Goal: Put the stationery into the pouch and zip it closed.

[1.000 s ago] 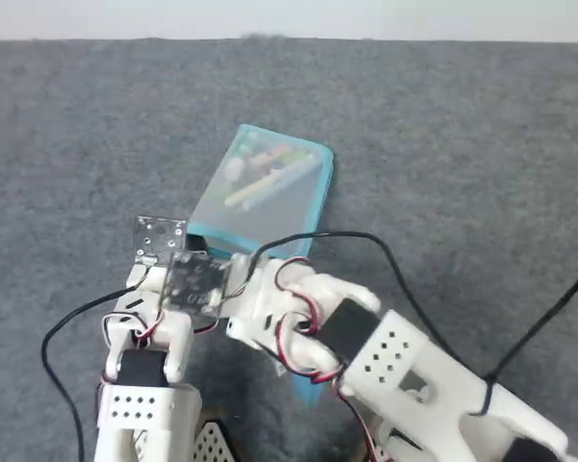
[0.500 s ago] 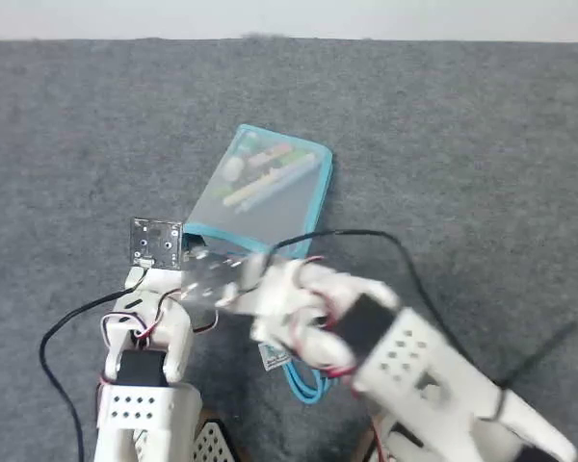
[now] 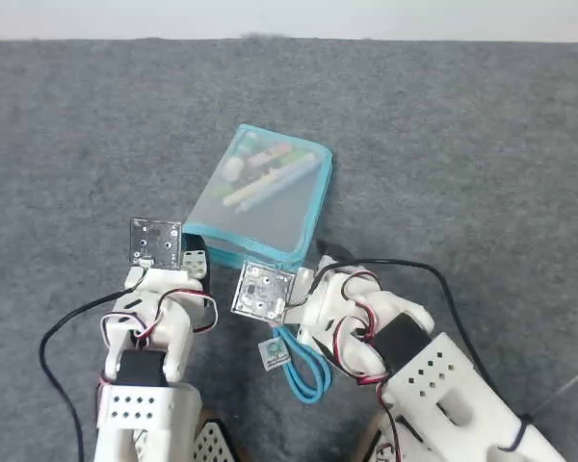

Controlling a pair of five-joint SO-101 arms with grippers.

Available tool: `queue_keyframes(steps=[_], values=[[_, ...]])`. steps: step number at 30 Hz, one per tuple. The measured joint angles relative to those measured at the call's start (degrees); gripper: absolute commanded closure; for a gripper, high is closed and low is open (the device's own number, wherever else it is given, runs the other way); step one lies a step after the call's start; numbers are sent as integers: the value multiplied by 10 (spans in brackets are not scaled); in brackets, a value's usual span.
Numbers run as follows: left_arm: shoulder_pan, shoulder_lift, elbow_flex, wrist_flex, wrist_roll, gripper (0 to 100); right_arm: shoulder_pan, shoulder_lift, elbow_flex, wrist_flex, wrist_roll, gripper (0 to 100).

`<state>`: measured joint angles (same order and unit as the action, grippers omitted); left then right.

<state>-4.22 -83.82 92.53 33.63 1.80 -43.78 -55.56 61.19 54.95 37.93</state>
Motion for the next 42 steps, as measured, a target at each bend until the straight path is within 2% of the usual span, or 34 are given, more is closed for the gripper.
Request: queue_keyframes(steps=[4,8,15,18,22,23,28,34,42], values=[[0,0,0,0,0,988,-1,16,2,-51,11,675],[0,0,0,0,0,988,2,94,2,-116,39,677],[0,0,0,0,0,988,59,244,-38,-212,43,688],[0,0,0,0,0,988,68,280,-62,-231,44,779],[-4,0,0,0,0,988,67,290,-70,-269,44,980],[-4,0,0,0,0,988,65,290,-70,-277,44,998],[-6,0,0,0,0,988,67,297,-92,-287,9,993],[1,-1,-8,8,0,987,83,312,-125,-244,-46,992],[11,-71,-69,152,0,987,99,408,-182,-239,-81,992]])
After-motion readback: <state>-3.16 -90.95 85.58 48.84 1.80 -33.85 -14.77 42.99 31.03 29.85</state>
